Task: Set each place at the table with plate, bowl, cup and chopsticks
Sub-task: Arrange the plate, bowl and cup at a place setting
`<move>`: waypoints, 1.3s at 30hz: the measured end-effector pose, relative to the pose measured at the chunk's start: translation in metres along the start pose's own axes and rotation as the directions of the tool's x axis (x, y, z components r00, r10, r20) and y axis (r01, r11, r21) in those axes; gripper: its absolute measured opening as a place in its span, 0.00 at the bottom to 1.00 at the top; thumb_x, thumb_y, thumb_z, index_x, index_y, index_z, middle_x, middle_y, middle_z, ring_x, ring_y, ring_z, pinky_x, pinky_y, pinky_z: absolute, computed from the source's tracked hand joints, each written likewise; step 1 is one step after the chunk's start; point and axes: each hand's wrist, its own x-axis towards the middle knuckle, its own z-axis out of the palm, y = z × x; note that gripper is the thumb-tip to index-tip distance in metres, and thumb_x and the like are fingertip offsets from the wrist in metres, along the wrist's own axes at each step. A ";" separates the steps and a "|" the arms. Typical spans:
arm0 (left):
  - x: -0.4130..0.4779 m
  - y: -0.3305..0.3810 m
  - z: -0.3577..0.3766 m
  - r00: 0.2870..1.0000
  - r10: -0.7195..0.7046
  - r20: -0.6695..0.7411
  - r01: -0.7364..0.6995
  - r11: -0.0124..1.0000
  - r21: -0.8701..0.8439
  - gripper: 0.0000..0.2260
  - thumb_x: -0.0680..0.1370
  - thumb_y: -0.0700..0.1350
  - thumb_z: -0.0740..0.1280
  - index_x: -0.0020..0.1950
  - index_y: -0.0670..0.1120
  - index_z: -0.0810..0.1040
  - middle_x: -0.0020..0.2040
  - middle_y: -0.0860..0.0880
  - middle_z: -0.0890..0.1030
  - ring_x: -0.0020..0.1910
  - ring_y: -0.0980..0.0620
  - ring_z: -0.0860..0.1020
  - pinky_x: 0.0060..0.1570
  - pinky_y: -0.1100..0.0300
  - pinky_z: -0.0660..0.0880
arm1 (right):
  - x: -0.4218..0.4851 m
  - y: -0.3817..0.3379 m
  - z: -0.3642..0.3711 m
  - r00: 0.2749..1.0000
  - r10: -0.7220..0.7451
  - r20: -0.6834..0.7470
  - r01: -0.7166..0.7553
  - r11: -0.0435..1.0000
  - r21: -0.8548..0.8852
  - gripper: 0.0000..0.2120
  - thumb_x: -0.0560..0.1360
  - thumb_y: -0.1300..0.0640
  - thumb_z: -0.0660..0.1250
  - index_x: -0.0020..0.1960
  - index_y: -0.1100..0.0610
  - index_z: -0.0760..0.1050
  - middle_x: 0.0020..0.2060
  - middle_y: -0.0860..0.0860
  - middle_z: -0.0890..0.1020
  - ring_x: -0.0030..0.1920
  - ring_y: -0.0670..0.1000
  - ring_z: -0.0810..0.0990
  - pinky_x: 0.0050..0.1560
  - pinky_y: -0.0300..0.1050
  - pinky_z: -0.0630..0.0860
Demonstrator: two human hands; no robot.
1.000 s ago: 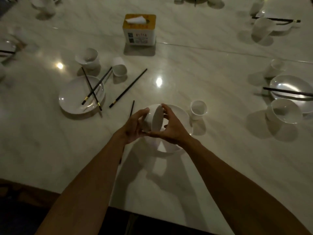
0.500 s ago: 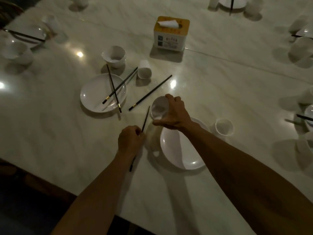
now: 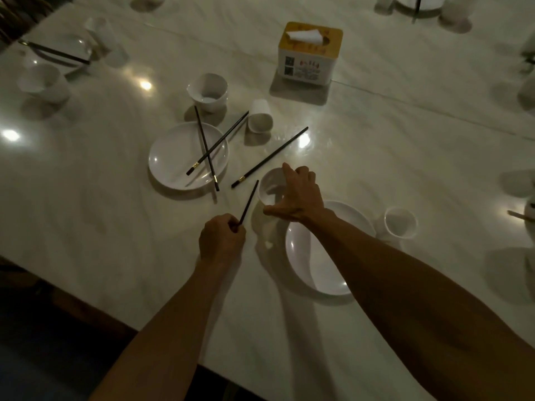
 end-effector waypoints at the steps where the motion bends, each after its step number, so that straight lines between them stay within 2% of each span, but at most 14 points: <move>1: -0.001 0.000 0.000 1.000 0.008 -0.013 -0.008 1.000 0.001 0.06 0.73 0.47 0.70 0.46 0.46 0.82 0.43 0.48 0.83 0.41 0.50 0.79 0.41 0.61 0.72 | -0.001 0.000 0.001 1.000 -0.002 -0.003 0.002 1.000 0.001 0.55 0.61 0.37 0.77 0.77 0.54 0.53 0.68 0.59 0.63 0.66 0.60 0.64 0.64 0.55 0.69; 5: -0.003 0.013 0.000 0.993 0.051 -0.111 -0.053 0.998 -0.016 0.12 0.75 0.49 0.70 0.56 0.46 0.81 0.51 0.48 0.81 0.49 0.49 0.79 0.46 0.61 0.70 | -0.011 0.008 0.000 1.000 0.028 -0.001 -0.028 0.996 0.087 0.58 0.61 0.31 0.74 0.78 0.53 0.48 0.75 0.57 0.56 0.74 0.62 0.55 0.70 0.62 0.61; 8: -0.006 0.033 -0.001 0.967 0.186 -0.175 -0.199 0.978 -0.063 0.13 0.75 0.47 0.69 0.58 0.44 0.79 0.54 0.46 0.80 0.51 0.49 0.78 0.47 0.60 0.70 | -0.031 0.027 -0.010 0.987 0.099 -0.124 -0.077 0.983 0.166 0.52 0.65 0.29 0.69 0.78 0.52 0.52 0.77 0.55 0.56 0.76 0.59 0.52 0.72 0.62 0.55; 12: -0.014 0.060 0.010 0.832 0.516 -0.204 -0.533 0.845 -0.038 0.12 0.73 0.43 0.68 0.56 0.43 0.79 0.53 0.44 0.78 0.51 0.48 0.77 0.47 0.57 0.76 | -0.065 0.077 -0.042 0.897 0.232 -0.376 -0.209 0.973 0.103 0.36 0.73 0.38 0.68 0.74 0.54 0.63 0.74 0.57 0.63 0.75 0.59 0.55 0.71 0.60 0.58; 14: -0.023 0.070 0.020 0.788 0.585 -0.192 -0.600 0.799 -0.027 0.11 0.72 0.42 0.69 0.54 0.43 0.80 0.51 0.44 0.79 0.49 0.46 0.77 0.46 0.56 0.76 | -0.083 0.107 -0.058 0.859 0.318 -0.401 -0.344 0.939 0.008 0.38 0.72 0.38 0.68 0.75 0.55 0.61 0.74 0.58 0.61 0.76 0.60 0.52 0.71 0.61 0.57; 15: -0.029 0.073 0.026 0.780 0.598 -0.183 -0.610 0.792 -0.013 0.10 0.72 0.42 0.69 0.52 0.43 0.80 0.49 0.44 0.80 0.48 0.46 0.77 0.45 0.55 0.77 | -0.093 0.122 -0.063 0.848 0.397 -0.352 -0.426 0.905 -0.006 0.41 0.71 0.37 0.68 0.76 0.55 0.58 0.76 0.59 0.57 0.77 0.61 0.50 0.71 0.62 0.56; 17: -0.046 0.070 0.040 0.813 0.559 -0.161 -0.566 0.825 0.005 0.08 0.72 0.42 0.70 0.51 0.44 0.79 0.48 0.44 0.80 0.47 0.47 0.78 0.44 0.55 0.78 | -0.110 0.145 -0.067 0.807 0.556 -0.200 -0.560 0.827 0.041 0.46 0.69 0.36 0.71 0.77 0.55 0.53 0.76 0.59 0.54 0.76 0.63 0.50 0.71 0.64 0.56; 19: -0.064 0.063 0.051 0.919 0.378 -0.110 -0.388 0.917 -0.093 0.10 0.73 0.44 0.70 0.53 0.46 0.76 0.51 0.45 0.79 0.48 0.48 0.79 0.45 0.55 0.79 | -0.119 0.160 -0.062 0.792 0.603 -0.099 -0.586 0.795 0.155 0.47 0.67 0.37 0.73 0.75 0.55 0.56 0.72 0.59 0.62 0.71 0.64 0.63 0.67 0.62 0.66; 21: -0.075 0.059 0.061 0.987 0.158 -0.044 -0.163 0.970 -0.180 0.11 0.74 0.47 0.69 0.54 0.47 0.73 0.50 0.47 0.78 0.46 0.48 0.79 0.45 0.51 0.80 | -0.124 0.163 -0.055 0.803 0.587 -0.103 -0.545 0.793 0.274 0.43 0.66 0.40 0.75 0.72 0.56 0.60 0.64 0.59 0.70 0.64 0.62 0.73 0.60 0.55 0.74; 23: -0.076 0.059 0.065 0.998 0.063 0.004 -0.061 0.980 -0.189 0.09 0.75 0.48 0.68 0.51 0.46 0.74 0.46 0.47 0.79 0.43 0.48 0.79 0.45 0.49 0.80 | -0.130 0.161 -0.049 0.777 0.612 -0.146 -0.538 0.767 0.350 0.42 0.67 0.42 0.74 0.73 0.55 0.59 0.62 0.58 0.72 0.62 0.61 0.75 0.57 0.51 0.73; 26: -0.073 0.062 0.065 0.993 0.087 0.080 -0.070 0.978 -0.195 0.04 0.76 0.45 0.67 0.43 0.45 0.77 0.40 0.48 0.80 0.40 0.48 0.80 0.42 0.52 0.80 | -0.141 0.160 -0.043 0.708 0.676 -0.204 -0.552 0.710 0.437 0.42 0.67 0.40 0.74 0.72 0.55 0.59 0.63 0.58 0.71 0.61 0.60 0.75 0.53 0.47 0.71; 30: -0.076 0.063 0.064 0.991 0.079 0.107 -0.050 0.967 -0.249 0.05 0.77 0.42 0.67 0.42 0.44 0.79 0.38 0.46 0.81 0.39 0.48 0.80 0.41 0.56 0.77 | -0.154 0.161 -0.036 0.665 0.705 -0.246 -0.533 0.679 0.505 0.40 0.66 0.39 0.74 0.69 0.55 0.62 0.60 0.57 0.72 0.58 0.59 0.76 0.49 0.45 0.69; 36: -0.090 0.061 0.064 0.987 0.108 0.121 -0.074 0.963 -0.259 0.05 0.78 0.41 0.66 0.45 0.43 0.82 0.38 0.48 0.80 0.39 0.52 0.79 0.36 0.64 0.72 | -0.156 0.155 -0.031 0.660 0.708 -0.252 -0.520 0.673 0.526 0.40 0.66 0.40 0.75 0.70 0.55 0.61 0.60 0.58 0.71 0.58 0.60 0.75 0.53 0.47 0.71; 39: -0.093 0.060 0.063 0.983 0.124 0.135 -0.082 0.958 -0.276 0.05 0.77 0.41 0.66 0.45 0.43 0.82 0.38 0.48 0.81 0.39 0.51 0.79 0.38 0.61 0.74 | -0.157 0.155 -0.028 0.663 0.707 -0.245 -0.505 0.665 0.550 0.41 0.66 0.39 0.75 0.71 0.54 0.60 0.60 0.57 0.71 0.58 0.58 0.75 0.51 0.45 0.69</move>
